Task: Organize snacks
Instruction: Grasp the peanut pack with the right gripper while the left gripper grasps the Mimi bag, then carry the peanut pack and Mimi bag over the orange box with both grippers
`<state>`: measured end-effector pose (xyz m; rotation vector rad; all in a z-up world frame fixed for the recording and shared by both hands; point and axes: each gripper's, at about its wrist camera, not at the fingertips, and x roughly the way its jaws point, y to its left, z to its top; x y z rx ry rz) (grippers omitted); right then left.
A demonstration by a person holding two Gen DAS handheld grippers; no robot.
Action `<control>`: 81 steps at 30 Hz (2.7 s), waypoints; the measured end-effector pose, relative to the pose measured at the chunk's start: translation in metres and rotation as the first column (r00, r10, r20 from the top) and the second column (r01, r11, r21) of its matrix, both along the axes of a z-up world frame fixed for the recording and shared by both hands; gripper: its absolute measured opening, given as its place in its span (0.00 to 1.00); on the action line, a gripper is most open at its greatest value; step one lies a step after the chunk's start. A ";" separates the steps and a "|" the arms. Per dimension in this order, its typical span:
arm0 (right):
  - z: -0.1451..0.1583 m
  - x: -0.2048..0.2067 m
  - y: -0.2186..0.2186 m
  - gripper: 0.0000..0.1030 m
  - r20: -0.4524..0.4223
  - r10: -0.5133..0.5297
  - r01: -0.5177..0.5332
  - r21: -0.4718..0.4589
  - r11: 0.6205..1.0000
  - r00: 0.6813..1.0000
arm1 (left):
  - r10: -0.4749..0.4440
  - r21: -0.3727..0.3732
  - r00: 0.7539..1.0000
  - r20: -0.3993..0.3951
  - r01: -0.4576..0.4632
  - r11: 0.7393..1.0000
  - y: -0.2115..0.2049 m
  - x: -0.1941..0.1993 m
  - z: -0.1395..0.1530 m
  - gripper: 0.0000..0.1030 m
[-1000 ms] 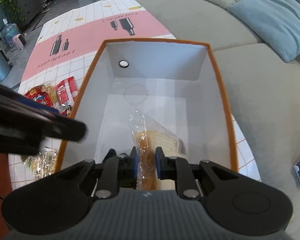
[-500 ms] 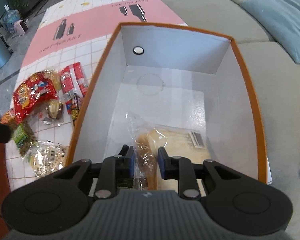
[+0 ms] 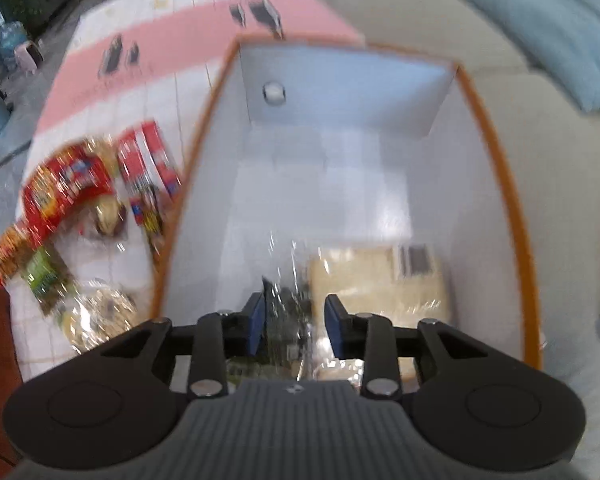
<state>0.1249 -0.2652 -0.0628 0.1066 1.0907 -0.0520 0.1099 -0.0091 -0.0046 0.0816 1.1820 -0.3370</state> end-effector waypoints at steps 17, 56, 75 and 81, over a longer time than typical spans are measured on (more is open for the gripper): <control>0.020 -0.048 0.124 0.62 0.266 0.183 -0.213 0.091 0.973 0.946 | 0.029 0.025 1.000 0.005 -0.029 0.999 0.046 -0.012 -0.027 0.60; -0.098 0.020 0.140 0.75 -0.154 0.140 -0.104 0.222 0.970 0.978 | -0.015 0.278 0.999 0.051 0.000 0.961 0.065 0.056 -0.105 0.67; -0.101 0.013 0.158 0.75 -0.124 0.271 -0.263 0.082 0.961 0.954 | 0.082 0.221 0.997 0.011 -0.082 0.972 0.077 0.066 -0.119 0.51; -0.090 0.007 0.148 0.75 -0.092 0.241 -0.230 0.116 0.966 0.966 | 0.158 0.139 0.987 -0.024 -0.153 0.978 0.084 0.054 -0.108 0.48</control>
